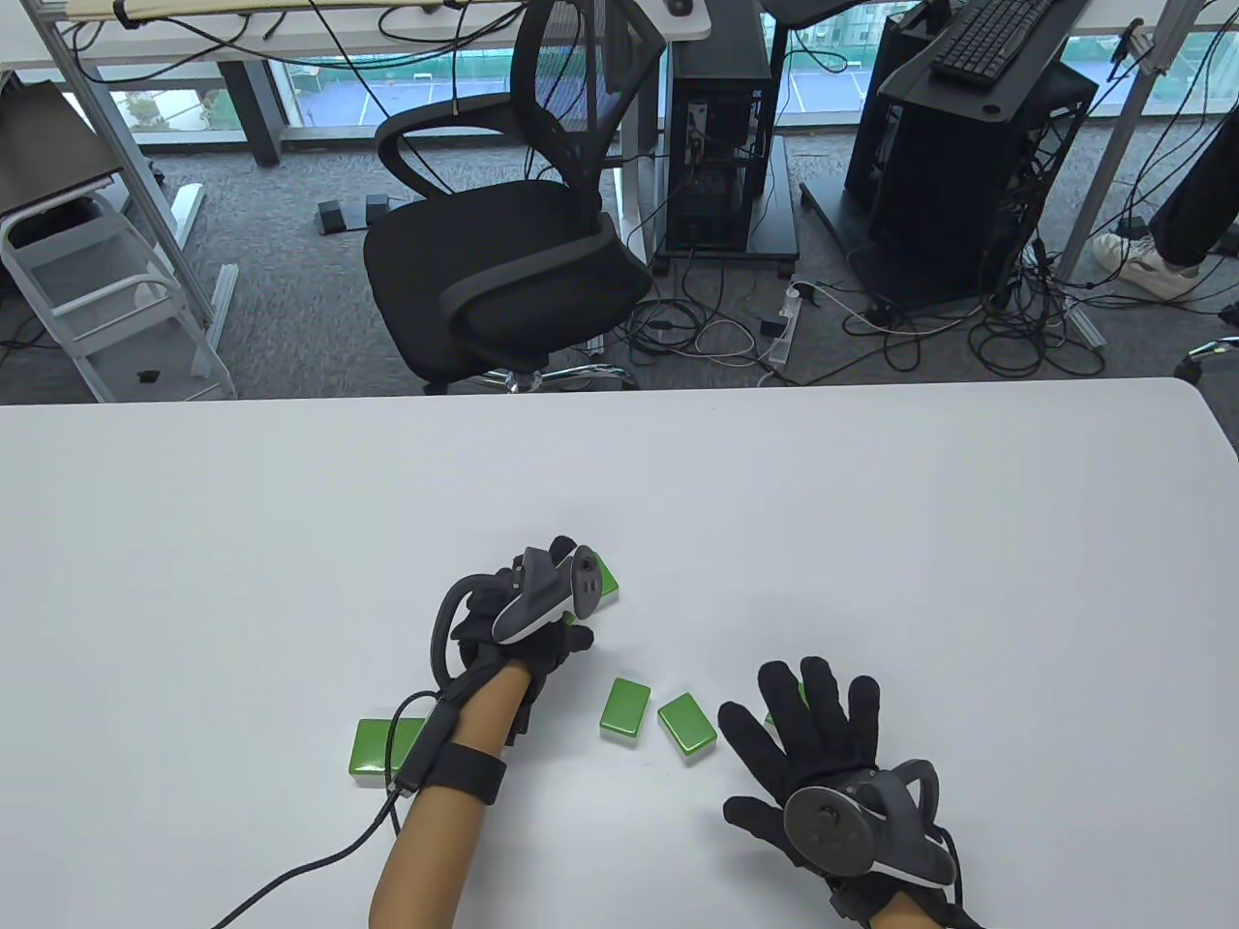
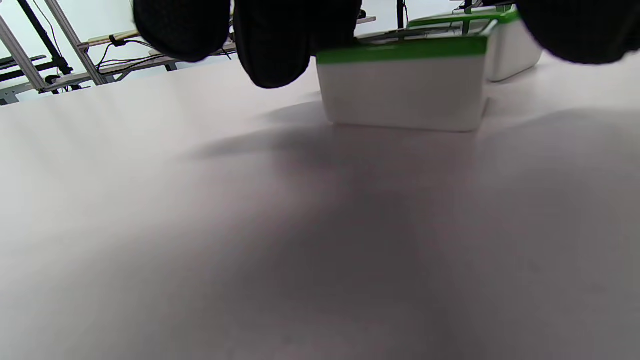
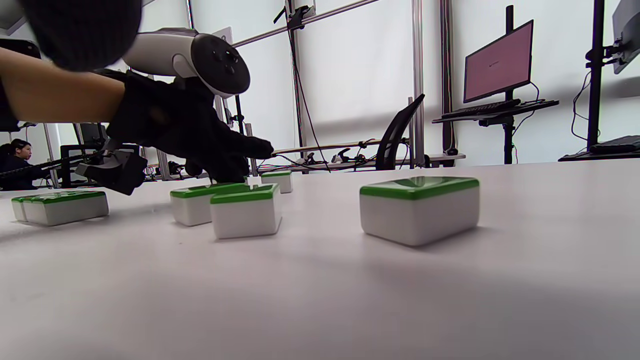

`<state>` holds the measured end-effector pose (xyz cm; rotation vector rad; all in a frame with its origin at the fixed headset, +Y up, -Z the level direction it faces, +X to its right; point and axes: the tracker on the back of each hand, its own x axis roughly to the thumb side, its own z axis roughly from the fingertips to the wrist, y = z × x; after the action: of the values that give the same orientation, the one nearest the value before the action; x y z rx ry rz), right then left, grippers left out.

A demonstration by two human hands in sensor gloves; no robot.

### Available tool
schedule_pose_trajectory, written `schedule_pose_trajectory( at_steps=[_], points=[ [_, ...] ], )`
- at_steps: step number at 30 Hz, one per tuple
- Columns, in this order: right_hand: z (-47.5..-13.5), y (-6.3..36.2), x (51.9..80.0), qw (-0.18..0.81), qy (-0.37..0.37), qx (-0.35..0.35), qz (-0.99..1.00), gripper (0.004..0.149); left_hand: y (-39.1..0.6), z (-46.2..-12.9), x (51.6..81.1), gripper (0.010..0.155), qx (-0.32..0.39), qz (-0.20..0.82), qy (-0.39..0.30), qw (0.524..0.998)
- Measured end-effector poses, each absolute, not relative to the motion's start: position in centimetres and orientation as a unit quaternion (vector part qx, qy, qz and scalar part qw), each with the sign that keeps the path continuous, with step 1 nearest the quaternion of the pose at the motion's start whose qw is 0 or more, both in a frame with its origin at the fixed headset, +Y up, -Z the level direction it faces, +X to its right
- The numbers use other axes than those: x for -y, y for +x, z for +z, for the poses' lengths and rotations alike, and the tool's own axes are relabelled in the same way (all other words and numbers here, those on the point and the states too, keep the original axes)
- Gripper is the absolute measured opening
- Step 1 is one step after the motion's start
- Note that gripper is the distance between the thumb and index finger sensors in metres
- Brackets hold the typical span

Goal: Flip mahjong tiles upright in a row

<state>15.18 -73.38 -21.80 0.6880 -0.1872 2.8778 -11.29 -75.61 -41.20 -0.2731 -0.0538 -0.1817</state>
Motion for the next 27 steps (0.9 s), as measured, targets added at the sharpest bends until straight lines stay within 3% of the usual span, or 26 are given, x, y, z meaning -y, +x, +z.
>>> schedule_pose_trajectory(
  at_steps=[10,16,27],
  points=[
    [-21.9,15.2,73.4,0.085,0.232,0.060,0.967,0.087,-10.4,-41.0,76.5,0.086,0.033,-0.109,-0.126,0.985],
    [-21.9,15.2,73.5,0.085,0.232,0.057,0.967,0.087,-11.0,-39.8,76.3,0.087,0.074,-0.110,-0.111,0.985],
    [-21.9,15.1,73.5,0.073,0.231,0.057,0.969,0.087,-14.8,-34.7,72.4,0.087,0.175,-0.077,-0.081,0.978]
  ],
)
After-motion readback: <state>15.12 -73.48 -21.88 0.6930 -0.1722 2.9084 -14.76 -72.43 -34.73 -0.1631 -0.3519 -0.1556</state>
